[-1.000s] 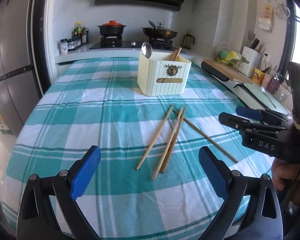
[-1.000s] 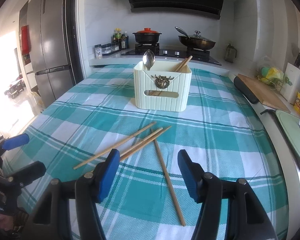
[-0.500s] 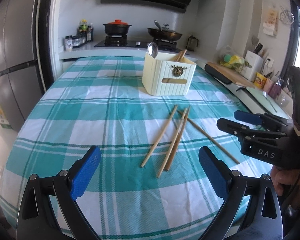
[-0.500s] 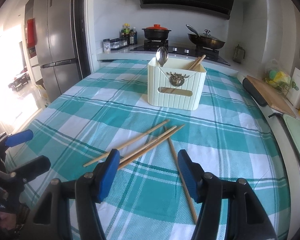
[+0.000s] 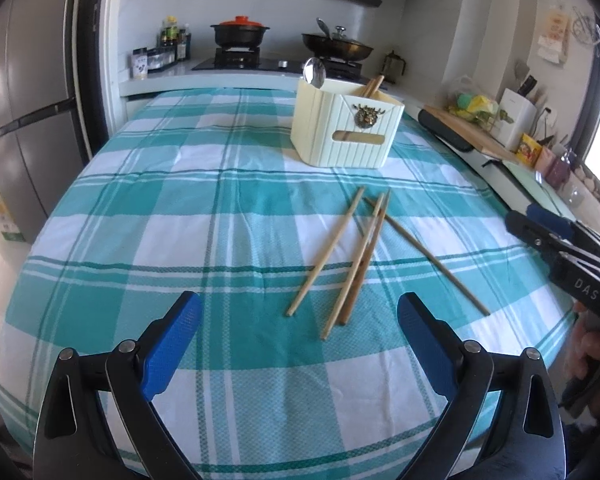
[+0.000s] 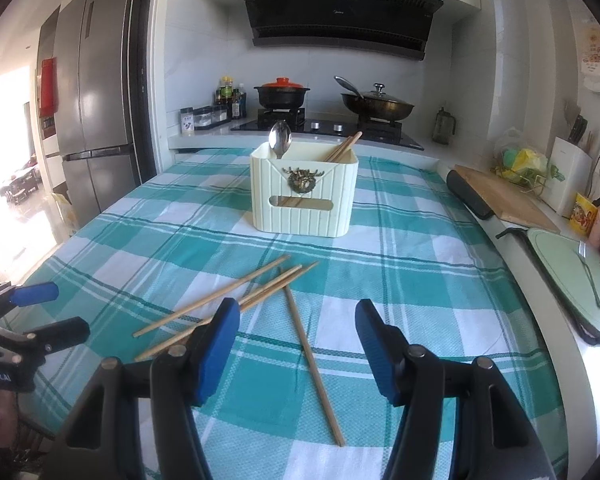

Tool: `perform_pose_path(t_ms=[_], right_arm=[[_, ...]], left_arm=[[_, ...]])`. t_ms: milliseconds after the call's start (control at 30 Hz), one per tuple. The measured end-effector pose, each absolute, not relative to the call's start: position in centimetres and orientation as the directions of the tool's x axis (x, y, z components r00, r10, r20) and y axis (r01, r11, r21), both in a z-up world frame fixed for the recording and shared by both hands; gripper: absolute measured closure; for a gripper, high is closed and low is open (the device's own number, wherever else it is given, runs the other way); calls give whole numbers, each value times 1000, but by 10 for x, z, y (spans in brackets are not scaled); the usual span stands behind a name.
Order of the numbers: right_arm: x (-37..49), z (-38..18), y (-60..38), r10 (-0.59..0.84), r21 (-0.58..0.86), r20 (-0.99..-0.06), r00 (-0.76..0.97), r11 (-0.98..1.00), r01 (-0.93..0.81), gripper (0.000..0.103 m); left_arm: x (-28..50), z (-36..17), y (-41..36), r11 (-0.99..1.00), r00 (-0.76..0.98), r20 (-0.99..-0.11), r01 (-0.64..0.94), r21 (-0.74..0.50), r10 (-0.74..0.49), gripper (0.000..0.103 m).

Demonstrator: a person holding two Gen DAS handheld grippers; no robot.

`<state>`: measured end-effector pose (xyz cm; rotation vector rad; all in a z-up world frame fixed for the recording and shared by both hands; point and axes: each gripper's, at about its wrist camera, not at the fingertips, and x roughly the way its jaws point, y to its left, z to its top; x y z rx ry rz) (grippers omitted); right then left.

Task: Organize utensils
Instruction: 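Withdraw both open grippers and move them toward the loose chopsticks, then close the left gripper on a chopstick while the right gripper grasps another chopstick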

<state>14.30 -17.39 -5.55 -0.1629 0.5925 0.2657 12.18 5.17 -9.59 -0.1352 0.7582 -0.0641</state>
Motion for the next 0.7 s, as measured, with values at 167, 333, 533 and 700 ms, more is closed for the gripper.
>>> perform_pose_path(t_ms=[167, 333, 533, 700], right_arm=[[141, -70, -206, 160, -72, -617, 771, 964, -257, 42], [143, -83, -234, 120, -66, -669, 734, 973, -219, 42], [155, -87, -235, 141, -47, -704, 696, 969, -243, 42], [169, -92, -219, 240, 24, -738, 631, 944, -331, 53]], left_arm=[[135, -105, 68, 989, 702, -707, -24, -146, -87, 4], [156, -105, 73, 981, 673, -723, 22, -190, -155, 4], [208, -107, 54, 980, 617, -762, 151, -131, -197, 4], [253, -112, 35, 959, 557, -793, 258, -116, -246, 5]])
